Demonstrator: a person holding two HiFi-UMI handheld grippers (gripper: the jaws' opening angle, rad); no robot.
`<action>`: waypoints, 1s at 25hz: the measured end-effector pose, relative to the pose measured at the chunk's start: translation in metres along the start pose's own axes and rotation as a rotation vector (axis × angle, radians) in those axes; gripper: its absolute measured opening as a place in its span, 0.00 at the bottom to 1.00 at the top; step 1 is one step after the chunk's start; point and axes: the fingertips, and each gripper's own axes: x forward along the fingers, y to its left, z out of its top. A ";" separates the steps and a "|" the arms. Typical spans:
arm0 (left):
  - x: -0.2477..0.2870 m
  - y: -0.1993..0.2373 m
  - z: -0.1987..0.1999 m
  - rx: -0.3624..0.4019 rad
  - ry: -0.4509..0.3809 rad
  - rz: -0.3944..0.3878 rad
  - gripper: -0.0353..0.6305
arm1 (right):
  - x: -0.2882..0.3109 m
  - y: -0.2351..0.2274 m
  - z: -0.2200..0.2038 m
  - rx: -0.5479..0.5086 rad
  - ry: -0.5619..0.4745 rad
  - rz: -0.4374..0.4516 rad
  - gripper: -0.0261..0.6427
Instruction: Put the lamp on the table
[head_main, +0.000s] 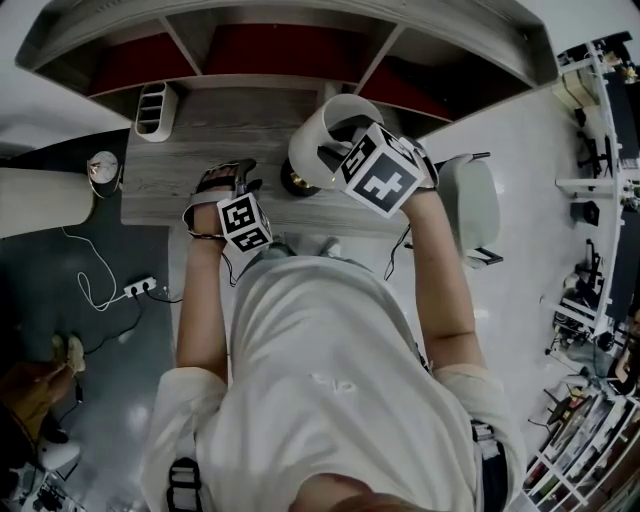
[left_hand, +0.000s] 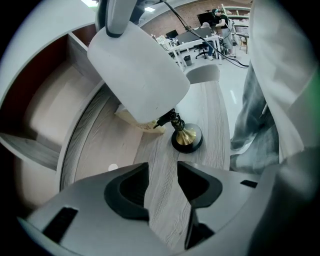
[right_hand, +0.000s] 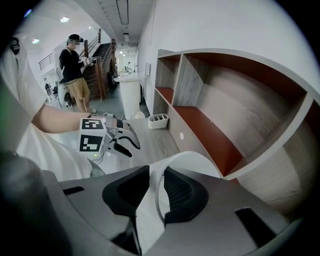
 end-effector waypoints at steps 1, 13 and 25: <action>-0.002 -0.001 0.000 -0.003 -0.002 0.000 0.34 | 0.001 0.001 0.002 -0.013 0.003 -0.008 0.20; -0.015 -0.005 -0.007 -0.014 0.014 0.013 0.34 | 0.013 0.026 0.018 -0.152 0.053 -0.036 0.22; -0.016 -0.013 -0.007 0.002 0.018 0.011 0.34 | 0.012 0.048 0.017 -0.171 0.031 -0.046 0.26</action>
